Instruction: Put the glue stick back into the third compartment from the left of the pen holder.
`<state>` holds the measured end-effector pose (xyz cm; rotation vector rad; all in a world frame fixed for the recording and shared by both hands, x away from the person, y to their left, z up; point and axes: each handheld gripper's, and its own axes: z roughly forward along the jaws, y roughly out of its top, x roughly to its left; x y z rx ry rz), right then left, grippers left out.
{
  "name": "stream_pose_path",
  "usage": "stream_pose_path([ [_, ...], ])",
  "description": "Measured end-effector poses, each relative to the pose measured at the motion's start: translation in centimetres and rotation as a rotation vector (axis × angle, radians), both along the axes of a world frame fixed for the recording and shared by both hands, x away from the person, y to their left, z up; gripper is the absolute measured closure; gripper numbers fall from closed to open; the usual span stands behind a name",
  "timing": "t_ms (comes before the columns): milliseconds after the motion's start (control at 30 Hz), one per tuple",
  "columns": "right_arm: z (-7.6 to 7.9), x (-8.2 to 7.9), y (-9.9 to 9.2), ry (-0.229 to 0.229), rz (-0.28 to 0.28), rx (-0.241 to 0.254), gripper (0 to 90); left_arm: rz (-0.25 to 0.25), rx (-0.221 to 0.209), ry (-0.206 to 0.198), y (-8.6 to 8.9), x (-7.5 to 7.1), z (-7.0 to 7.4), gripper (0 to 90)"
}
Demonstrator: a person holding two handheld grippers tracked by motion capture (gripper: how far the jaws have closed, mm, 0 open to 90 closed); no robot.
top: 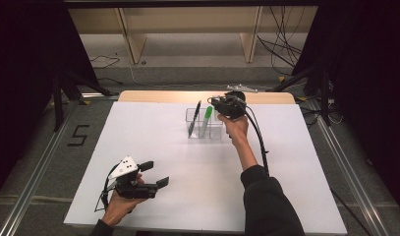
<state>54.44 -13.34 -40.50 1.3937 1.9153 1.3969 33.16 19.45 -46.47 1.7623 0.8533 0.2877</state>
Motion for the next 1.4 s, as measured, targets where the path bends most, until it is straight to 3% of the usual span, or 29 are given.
stream_pose_path([
  [333, -0.5, -0.2, -0.4, 0.006, -0.007, 0.024, 67.3, 0.001, 0.0, -0.002, 0.0, 0.0, 0.0, 11.7],
  [1000, -1.4, -0.5, -0.1, 0.003, -0.005, 0.021, 66.5, 0.002, 0.0, -0.002, 0.0, -0.1, 0.0, 11.7],
  [1033, -1.4, -0.5, -0.2, 0.005, -0.004, 0.026, 65.7, 0.002, -0.001, -0.001, 0.0, -0.1, 0.0, 11.7],
  [1167, -0.9, -0.6, -0.5, 0.025, 0.01, 0.077, 44.5, 0.002, -0.001, 0.001, 0.0, -0.1, 0.0, 11.7],
  [1300, 0.2, -1.1, -1.1, 0.007, 0.012, 0.084, 37.7, 0.002, 0.0, 0.002, -0.1, -0.1, 0.0, 11.7],
  [1400, 0.8, -1.5, -1.7, 0.018, 0.014, 0.098, 34.8, -0.001, 0.002, 0.002, -0.1, -0.1, 0.0, 11.7],
])
